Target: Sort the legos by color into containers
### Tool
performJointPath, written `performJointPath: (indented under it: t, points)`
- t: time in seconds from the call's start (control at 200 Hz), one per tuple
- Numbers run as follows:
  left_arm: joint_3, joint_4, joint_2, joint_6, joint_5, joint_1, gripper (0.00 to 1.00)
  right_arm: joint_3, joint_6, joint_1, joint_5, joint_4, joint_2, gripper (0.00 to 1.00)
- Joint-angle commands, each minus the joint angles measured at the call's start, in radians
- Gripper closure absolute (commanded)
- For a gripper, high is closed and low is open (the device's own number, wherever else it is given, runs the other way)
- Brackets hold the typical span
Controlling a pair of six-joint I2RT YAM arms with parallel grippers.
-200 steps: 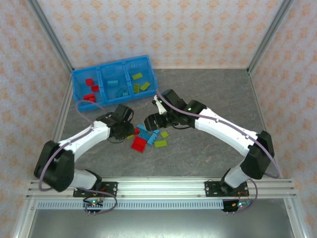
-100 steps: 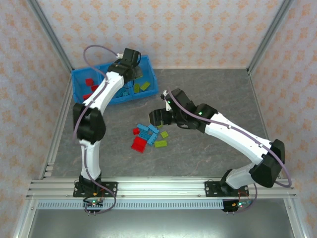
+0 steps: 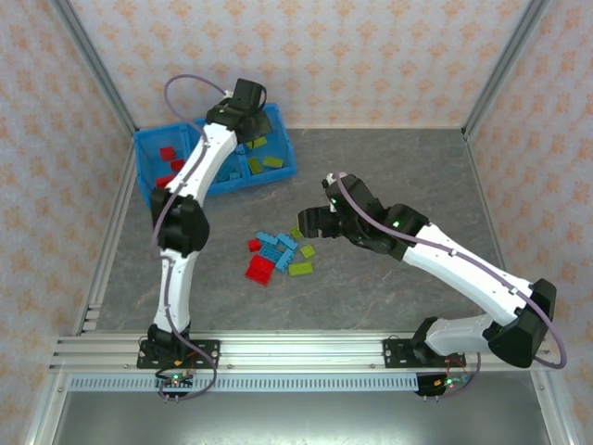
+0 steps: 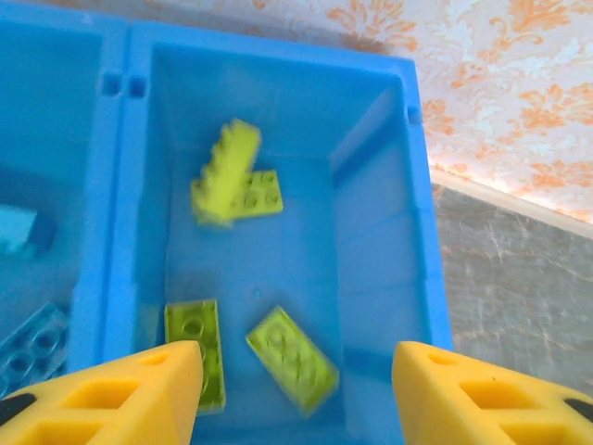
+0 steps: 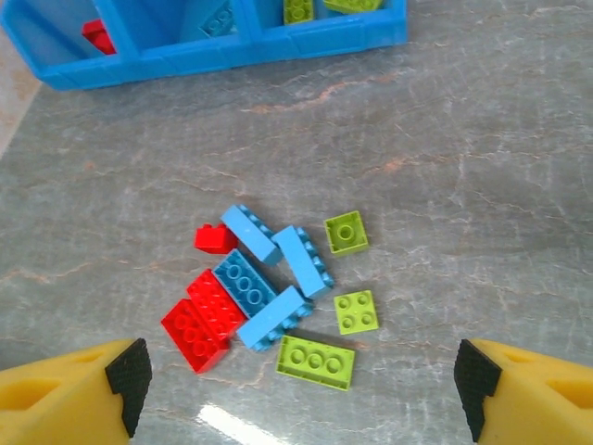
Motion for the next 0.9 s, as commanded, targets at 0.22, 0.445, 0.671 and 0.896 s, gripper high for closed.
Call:
performJointPath:
  t: [0.22, 0.445, 0.671, 0.896]
  points:
    - [-0.789, 0.118, -0.871, -0.039, -0.075, -0.118, 0.42, 0.07, -0.116, 0.005, -0.059, 0.012, 0.308, 0.44]
    - [-0.998, -0.084, -1.189, 0.204, -0.051, -0.137, 0.36, 0.241, -0.119, 0.007, -0.09, 0.006, 0.595, 0.54]
    - [-1.181, -0.045, -1.369, 0.377, 0.027, -0.137, 0.25, 0.355, -0.138, 0.008, -0.085, -0.039, 0.757, 0.57]
    - [-1.249, 0.014, -1.384, 0.387, 0.061, -0.137, 0.22, 0.328, -0.155, 0.023, -0.078, -0.068, 0.785, 0.58]
